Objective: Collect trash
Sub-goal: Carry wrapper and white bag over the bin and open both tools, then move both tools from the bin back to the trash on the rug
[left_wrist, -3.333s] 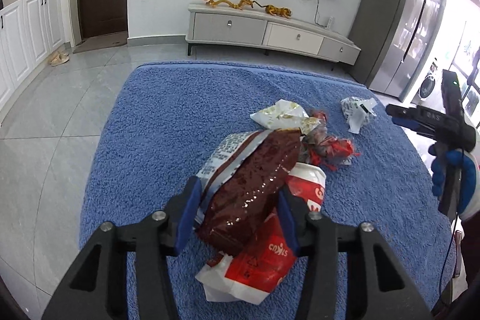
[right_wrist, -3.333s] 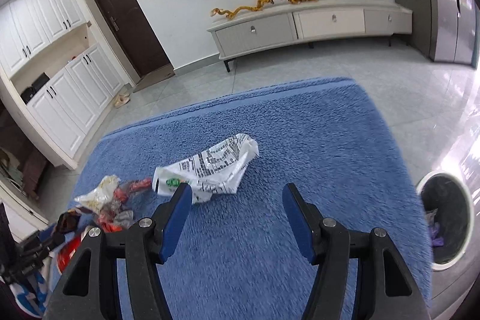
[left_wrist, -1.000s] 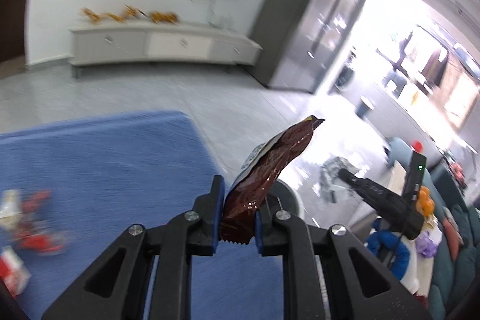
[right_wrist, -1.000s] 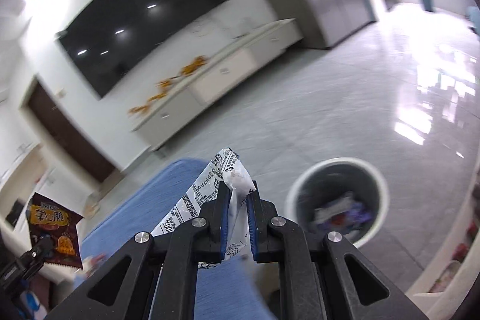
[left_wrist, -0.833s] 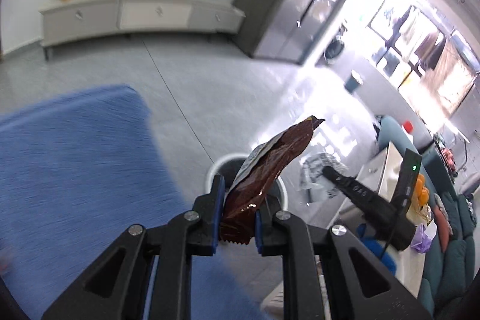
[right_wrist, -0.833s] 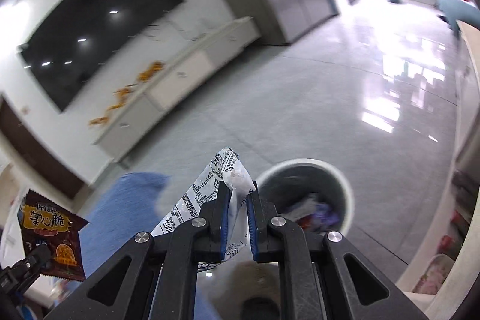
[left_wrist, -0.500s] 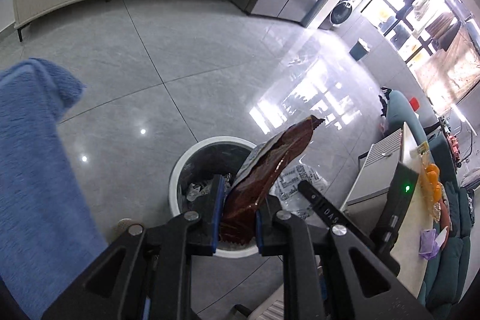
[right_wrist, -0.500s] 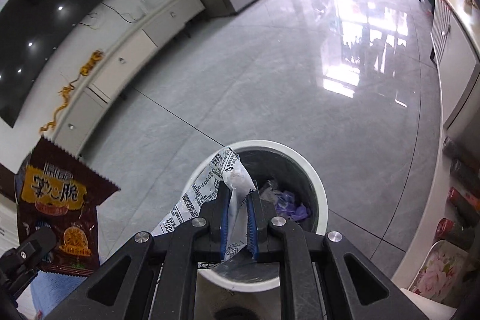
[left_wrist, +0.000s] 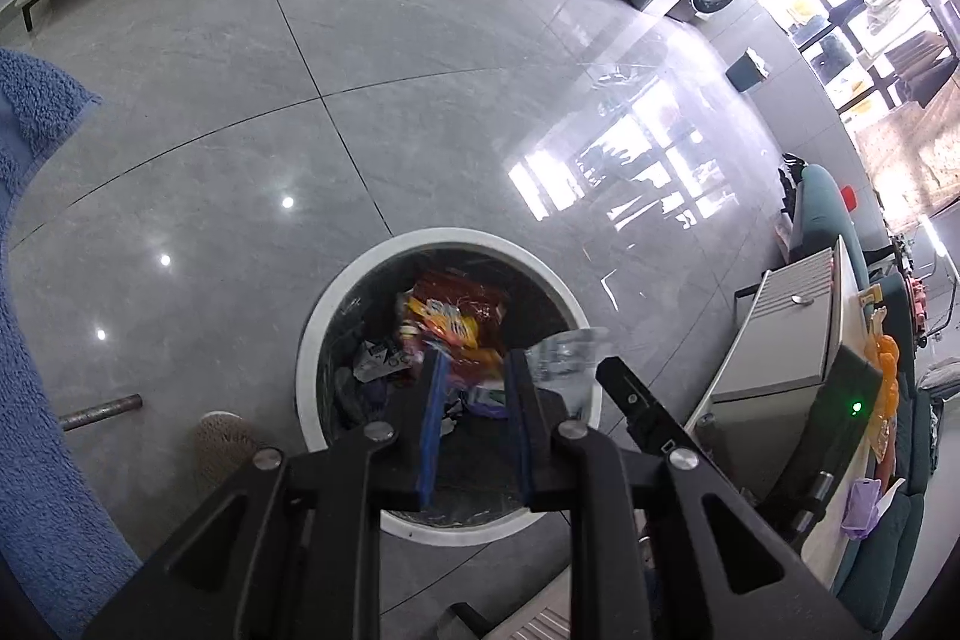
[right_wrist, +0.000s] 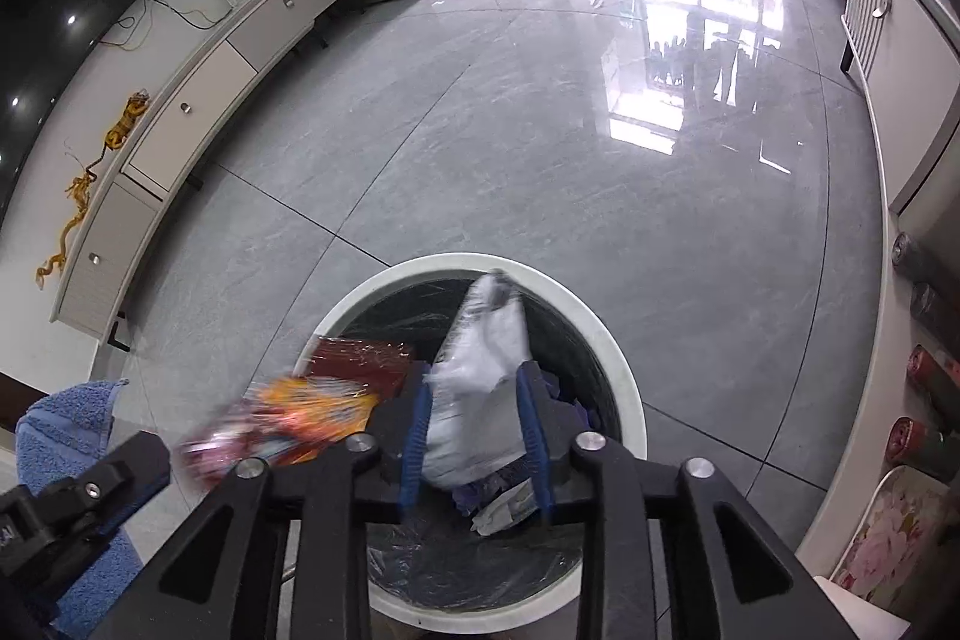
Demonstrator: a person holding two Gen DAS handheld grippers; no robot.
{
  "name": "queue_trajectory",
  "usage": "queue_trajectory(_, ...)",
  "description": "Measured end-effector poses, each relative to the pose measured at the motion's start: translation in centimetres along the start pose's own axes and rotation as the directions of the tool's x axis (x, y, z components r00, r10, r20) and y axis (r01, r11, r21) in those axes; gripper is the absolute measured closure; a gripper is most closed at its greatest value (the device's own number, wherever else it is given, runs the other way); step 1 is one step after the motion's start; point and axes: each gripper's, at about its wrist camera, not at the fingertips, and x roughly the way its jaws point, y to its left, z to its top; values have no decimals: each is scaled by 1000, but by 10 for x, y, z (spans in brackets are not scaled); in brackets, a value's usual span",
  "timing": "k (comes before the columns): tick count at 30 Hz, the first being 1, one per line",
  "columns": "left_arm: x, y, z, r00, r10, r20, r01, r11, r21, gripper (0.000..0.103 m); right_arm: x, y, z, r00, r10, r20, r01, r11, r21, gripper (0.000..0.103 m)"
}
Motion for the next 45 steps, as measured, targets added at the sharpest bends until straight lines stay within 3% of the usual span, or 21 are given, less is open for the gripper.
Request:
queue_trajectory(5,-25,-5,-7,999,-1,46,0,1000,10,84,-11,5,3,1000,18,17,-18,1000,-4,70)
queue_trajectory(11,-90,-6,-24,987,22,157,-25,1000,18,84,-44,17,-3,996,72,47,-71,997,-16,70)
queue_trajectory(13,-122,-6,-37,977,38,209,-44,999,24,77,-67,28,-7,992,105,69,-102,994,-45,70)
queue_trajectory(14,-133,-5,-41,973,42,226,-49,999,25,63,-75,31,-7,990,116,79,-112,992,-57,70)
queue_trajectory(16,-167,-2,-57,955,66,290,-77,997,25,53,-103,44,-12,980,166,105,-156,983,-101,70)
queue_trajectory(21,-249,19,-111,911,99,400,-123,992,34,53,-167,70,-32,947,282,151,-247,945,-217,70)
queue_trajectory(28,-343,75,-198,852,171,495,-202,979,9,53,-247,119,-76,885,446,133,-362,840,-404,70)
queue_trajectory(31,-379,110,-237,818,235,526,-264,964,-20,53,-272,138,-98,860,498,106,-397,787,-473,70)
queue_trajectory(33,-402,139,-266,793,291,535,-317,947,-45,51,-286,152,-113,848,523,87,-411,751,-517,70)
queue_trajectory(39,-439,233,-336,740,450,499,-451,883,-128,42,-306,197,-159,818,576,0,-448,636,-629,70)
queue_trajectory(42,-444,270,-357,727,509,461,-507,850,-140,40,-301,222,-180,807,587,-60,-473,584,-660,70)
queue_trajectory(45,-443,296,-366,729,534,429,-537,834,-126,40,-293,250,-207,802,583,-130,-493,523,-695,70)
